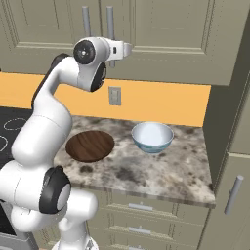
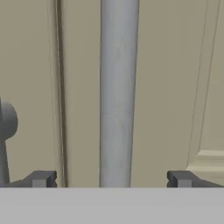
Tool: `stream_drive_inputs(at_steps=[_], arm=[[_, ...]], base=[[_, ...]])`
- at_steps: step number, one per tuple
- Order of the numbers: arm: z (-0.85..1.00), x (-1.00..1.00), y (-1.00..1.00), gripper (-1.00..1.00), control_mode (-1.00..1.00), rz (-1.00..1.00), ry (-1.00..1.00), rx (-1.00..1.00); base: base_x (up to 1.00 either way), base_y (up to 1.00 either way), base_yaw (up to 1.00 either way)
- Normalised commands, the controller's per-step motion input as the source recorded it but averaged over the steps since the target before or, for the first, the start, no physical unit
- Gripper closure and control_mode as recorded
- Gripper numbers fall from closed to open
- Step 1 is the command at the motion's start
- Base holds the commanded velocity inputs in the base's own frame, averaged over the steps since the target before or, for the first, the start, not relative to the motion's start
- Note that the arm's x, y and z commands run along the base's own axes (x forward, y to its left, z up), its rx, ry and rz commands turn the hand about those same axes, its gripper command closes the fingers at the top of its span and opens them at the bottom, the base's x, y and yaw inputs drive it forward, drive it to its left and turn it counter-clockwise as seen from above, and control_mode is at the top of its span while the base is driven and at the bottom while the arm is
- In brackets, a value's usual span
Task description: Open the cabinet. Pick the bowls from the counter and place them in the cabinet. Then close the cabinet.
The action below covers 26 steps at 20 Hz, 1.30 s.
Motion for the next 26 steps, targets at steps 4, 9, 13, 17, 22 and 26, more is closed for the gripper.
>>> stream_drive_inputs(at_steps=[4, 9, 13, 17, 22, 26], arm=[[-0.02, 0.29, -0.01, -1.00, -1.00, 0.00, 0.01, 0.00], [-0.03, 0.27, -0.03, -1.00, -1.00, 0.00, 0.00, 0.00], [-0.03, 0.29, -0.02, -1.00, -1.00, 0.00, 0.00, 0.00], [-0.04, 0.27, -0.03, -1.00, -1.00, 0.00, 0.00, 0.00], [-0.04, 0.24, -0.02, -1.00, -1.00, 0.00, 0.00, 0.00], [0.00, 0.03, 0.00, 1.00, -1.00, 0.00, 0.00, 0.00]], base=[[0.00, 0.00, 0.00], [0.00, 0.00, 0.00], [0.00, 0.00, 0.00], [0.00, 0.00, 0.00], [0.00, 0.00, 0.00], [0.00, 0.00, 0.00]])
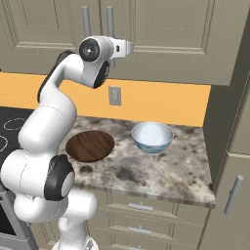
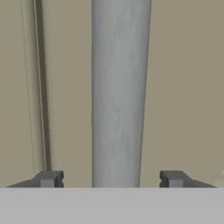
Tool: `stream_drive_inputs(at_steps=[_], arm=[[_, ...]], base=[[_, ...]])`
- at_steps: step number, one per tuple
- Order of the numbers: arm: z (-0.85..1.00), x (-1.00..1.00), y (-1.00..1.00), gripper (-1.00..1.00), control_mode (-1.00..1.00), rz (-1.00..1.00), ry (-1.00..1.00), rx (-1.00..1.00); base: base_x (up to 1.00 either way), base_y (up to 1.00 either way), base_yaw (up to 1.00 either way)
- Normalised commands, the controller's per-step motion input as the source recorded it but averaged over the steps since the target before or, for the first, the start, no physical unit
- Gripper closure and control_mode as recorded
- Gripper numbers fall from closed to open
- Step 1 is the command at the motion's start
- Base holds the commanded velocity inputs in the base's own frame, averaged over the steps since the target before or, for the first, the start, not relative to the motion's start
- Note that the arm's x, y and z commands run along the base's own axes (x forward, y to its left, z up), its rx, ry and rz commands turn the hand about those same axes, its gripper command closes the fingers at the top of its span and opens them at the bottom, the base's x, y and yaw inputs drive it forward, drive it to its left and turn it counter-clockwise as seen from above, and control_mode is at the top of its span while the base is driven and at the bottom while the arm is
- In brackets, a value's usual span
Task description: Open the cabinet. Pick the bowls from the counter and place them in the cabinet. Then close the cabinet.
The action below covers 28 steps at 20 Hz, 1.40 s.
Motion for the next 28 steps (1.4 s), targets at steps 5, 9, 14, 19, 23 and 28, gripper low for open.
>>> stream_drive_inputs(at_steps=[5, 9, 14, 19, 23, 28], arm=[[0.00, 0.00, 0.00, 1.00, -1.00, 0.00, 0.00, 0.00], [0.00, 0.00, 0.00, 1.00, -1.00, 0.00, 0.00, 0.00], [0.00, -0.04, 0.00, 1.00, -1.00, 0.00, 0.00, 0.00], [0.00, -0.74, 0.00, 1.00, -1.00, 0.00, -0.01, 0.00], [0.00, -0.65, 0.00, 1.00, -1.00, 0.00, 0.00, 0.00], [0.00, -0.63, 0.00, 1.00, -1.00, 0.00, 0.00, 0.00]], base=[[0.00, 0.00, 0.00], [0.00, 0.00, 0.00], [0.00, 0.00, 0.00], [0.00, 0.00, 0.00], [0.00, 0.00, 0.00], [0.00, 0.00, 0.00]])
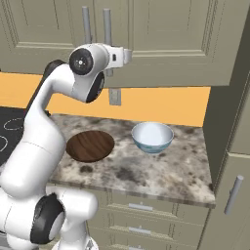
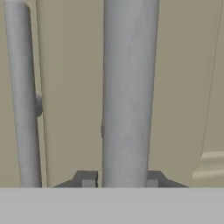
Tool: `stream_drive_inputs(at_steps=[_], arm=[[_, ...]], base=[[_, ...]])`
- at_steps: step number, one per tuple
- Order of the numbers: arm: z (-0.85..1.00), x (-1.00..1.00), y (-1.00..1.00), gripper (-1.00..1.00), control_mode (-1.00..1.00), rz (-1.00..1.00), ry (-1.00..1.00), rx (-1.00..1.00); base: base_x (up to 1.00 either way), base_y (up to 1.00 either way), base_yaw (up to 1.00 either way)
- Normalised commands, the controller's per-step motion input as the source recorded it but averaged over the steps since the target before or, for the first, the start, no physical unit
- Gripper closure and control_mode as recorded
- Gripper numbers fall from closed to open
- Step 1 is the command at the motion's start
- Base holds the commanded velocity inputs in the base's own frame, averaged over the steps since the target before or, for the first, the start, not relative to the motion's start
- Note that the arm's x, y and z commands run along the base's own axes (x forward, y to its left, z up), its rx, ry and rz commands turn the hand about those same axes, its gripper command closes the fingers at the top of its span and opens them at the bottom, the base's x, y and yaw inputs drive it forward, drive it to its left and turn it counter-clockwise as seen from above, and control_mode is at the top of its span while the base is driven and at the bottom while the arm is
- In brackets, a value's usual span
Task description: Open the cabinet. Pick the bowls from the counter and place them in the cabinet. Then close the cabinet.
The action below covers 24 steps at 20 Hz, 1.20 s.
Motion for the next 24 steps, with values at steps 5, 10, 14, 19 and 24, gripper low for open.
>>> stream_drive_inputs(at_steps=[5, 10, 14, 19, 24], arm=[[0.00, -0.67, 0.00, 1.00, -1.00, 0.00, 0.00, 0.00], [0.00, -0.65, 0.00, 1.00, -1.00, 0.00, 0.00, 0.00], [0.00, -0.67, 0.00, 1.00, -1.00, 0.00, 0.00, 0.00], [0.00, -0.63, 0.00, 1.00, -1.00, 0.00, 0.00, 0.00], [0.00, -0.62, 0.00, 1.00, -1.00, 0.00, 0.00, 0.00]], base=[[0.00, 0.00, 0.00], [0.00, 0.00, 0.00], [0.00, 0.00, 0.00], [0.00, 0.00, 0.00], [0.00, 0.00, 0.00]])
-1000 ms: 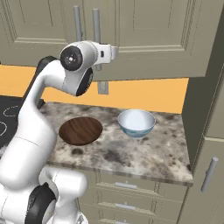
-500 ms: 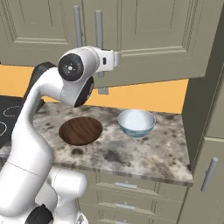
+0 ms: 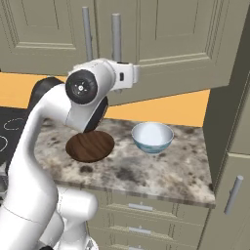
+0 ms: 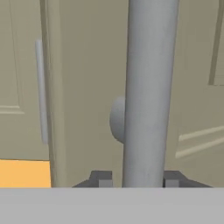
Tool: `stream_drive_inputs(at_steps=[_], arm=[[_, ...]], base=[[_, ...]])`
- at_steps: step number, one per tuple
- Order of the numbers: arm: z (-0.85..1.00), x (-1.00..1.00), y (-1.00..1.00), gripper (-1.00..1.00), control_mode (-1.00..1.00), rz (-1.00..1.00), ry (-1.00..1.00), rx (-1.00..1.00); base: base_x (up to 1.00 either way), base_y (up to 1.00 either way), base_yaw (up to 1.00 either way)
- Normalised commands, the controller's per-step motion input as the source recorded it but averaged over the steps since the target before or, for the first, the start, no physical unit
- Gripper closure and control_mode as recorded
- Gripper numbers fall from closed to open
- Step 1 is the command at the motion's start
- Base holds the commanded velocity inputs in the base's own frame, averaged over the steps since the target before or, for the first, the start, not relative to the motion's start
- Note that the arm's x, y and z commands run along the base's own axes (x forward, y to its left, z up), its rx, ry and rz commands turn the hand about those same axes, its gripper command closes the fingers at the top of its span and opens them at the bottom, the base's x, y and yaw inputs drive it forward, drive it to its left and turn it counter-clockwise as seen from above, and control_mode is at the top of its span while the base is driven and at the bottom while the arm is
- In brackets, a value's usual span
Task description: Open the cabinet. Pick the bowls from the counter and place them in the cabinet. Then close the cabinet.
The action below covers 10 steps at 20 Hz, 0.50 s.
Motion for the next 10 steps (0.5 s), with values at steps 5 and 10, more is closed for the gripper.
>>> stream_drive_inputs(at_steps=[5, 10], arm=[[0.00, -0.60, 0.00, 1.00, -1.00, 0.00, 0.00, 0.00], [0.00, -0.54, 0.00, 1.00, -1.00, 0.00, 0.00, 0.00]], base=[[0.00, 0.00, 0.00], [0.00, 0.00, 0.00]])
